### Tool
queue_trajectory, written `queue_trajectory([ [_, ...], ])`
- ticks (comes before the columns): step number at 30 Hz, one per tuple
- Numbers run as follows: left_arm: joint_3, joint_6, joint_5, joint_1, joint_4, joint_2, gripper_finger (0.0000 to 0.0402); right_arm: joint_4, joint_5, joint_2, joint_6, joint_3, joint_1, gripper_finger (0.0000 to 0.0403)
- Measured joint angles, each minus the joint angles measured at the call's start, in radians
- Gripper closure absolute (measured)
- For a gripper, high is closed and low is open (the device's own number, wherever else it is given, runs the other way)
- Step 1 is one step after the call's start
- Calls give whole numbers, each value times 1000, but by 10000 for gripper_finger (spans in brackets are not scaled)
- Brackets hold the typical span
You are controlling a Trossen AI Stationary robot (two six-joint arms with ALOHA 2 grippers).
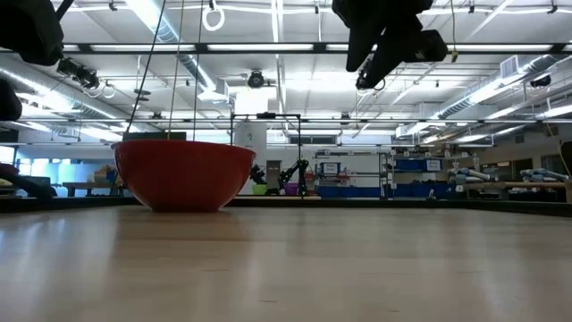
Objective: Nest bowls inside each other
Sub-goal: Stack the blue bowl on the green bowl
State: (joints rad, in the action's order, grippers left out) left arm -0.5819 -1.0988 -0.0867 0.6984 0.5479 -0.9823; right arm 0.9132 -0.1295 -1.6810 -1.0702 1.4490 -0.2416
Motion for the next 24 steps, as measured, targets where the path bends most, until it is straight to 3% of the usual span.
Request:
queue_trajectory([
  [3, 0, 9, 42, 10, 7, -37, 230, 0, 0, 0, 22, 0, 11, 245],
  [14, 0, 90, 40, 12, -60, -217, 239, 1, 1, 0, 27, 0, 9, 245],
  [17, 0, 102, 40, 9, -83, -239, 279, 5, 1, 0, 27, 0, 5, 245],
  [21, -7, 144, 37, -42, -86, -225, 376, 43, 1, 0, 25, 0, -5, 245],
  [24, -23, 190, 40, -130, -67, -187, 386, 119, 1, 2, -4, 0, -14, 250],
])
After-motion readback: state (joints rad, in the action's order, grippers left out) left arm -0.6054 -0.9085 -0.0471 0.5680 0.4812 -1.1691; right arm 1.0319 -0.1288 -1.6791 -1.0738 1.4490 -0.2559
